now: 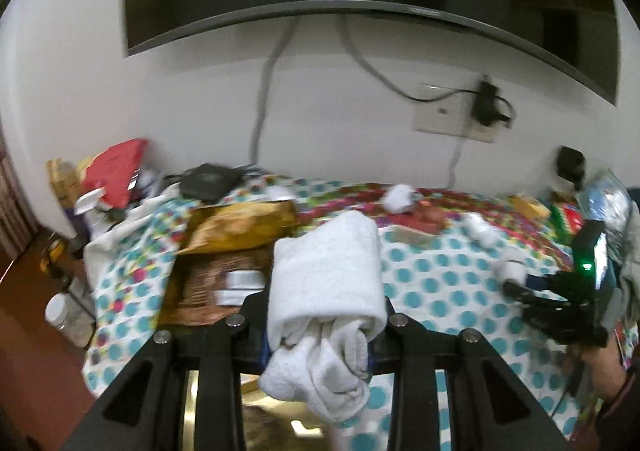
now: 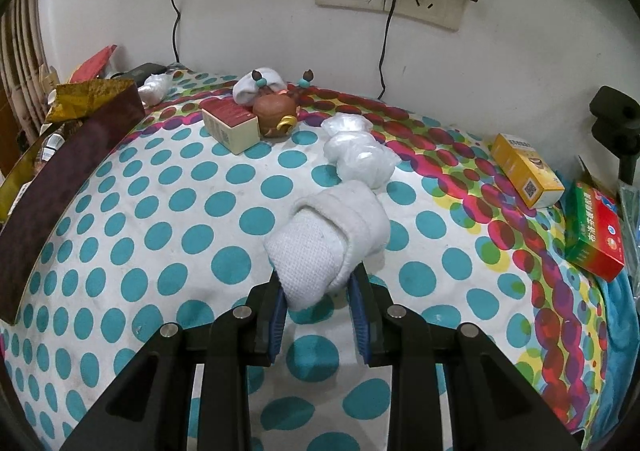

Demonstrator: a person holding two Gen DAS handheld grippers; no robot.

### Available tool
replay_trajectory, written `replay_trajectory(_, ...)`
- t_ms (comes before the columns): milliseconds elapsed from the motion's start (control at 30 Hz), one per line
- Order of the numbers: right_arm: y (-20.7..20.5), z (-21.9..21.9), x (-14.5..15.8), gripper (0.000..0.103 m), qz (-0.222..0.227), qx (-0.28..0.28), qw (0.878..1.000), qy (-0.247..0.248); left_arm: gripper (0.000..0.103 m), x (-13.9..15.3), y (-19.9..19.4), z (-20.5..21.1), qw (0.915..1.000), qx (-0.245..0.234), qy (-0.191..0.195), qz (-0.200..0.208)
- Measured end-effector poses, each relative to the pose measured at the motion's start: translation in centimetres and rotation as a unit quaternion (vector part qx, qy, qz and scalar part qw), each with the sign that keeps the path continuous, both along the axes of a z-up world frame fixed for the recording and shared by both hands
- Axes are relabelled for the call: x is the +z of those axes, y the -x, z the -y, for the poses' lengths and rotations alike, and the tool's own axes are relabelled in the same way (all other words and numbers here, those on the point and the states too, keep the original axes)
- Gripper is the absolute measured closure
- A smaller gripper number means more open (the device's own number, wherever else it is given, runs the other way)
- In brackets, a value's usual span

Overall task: Organize objects
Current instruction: 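Carry the white towel with the left gripper over the gold tray, then lower the towel into the tray and open the left gripper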

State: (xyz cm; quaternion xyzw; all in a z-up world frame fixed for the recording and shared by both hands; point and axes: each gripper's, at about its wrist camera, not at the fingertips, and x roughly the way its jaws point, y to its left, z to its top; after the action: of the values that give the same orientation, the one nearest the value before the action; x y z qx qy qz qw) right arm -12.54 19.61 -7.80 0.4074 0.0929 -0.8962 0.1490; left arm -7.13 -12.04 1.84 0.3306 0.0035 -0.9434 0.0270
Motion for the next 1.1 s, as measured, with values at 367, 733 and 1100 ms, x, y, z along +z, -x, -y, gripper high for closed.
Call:
replay_trajectory(367, 0.2, 0.3, -0.1, 0.076, 0.003, -0.002, 1.0, -0.012, 0.07, -4.4, -0.1, 7.1, 0.9945, 0.068, -0.015, 0.079)
replay_trajectory(733, 0.2, 0.3, -0.2, 0.075, 0.006, -0.002, 1.0, -0.017, 0.062, -6.9, 0.8, 8.1, 0.9901, 0.08, -0.017, 0.114)
replay_trajectory(1100, 0.3, 0.4, -0.4, 0.075, 0.006, -0.001, 1.0, -0.016, 0.041, -6.4, 0.4, 7.6, 0.9904, 0.089, 0.007, 0.106)
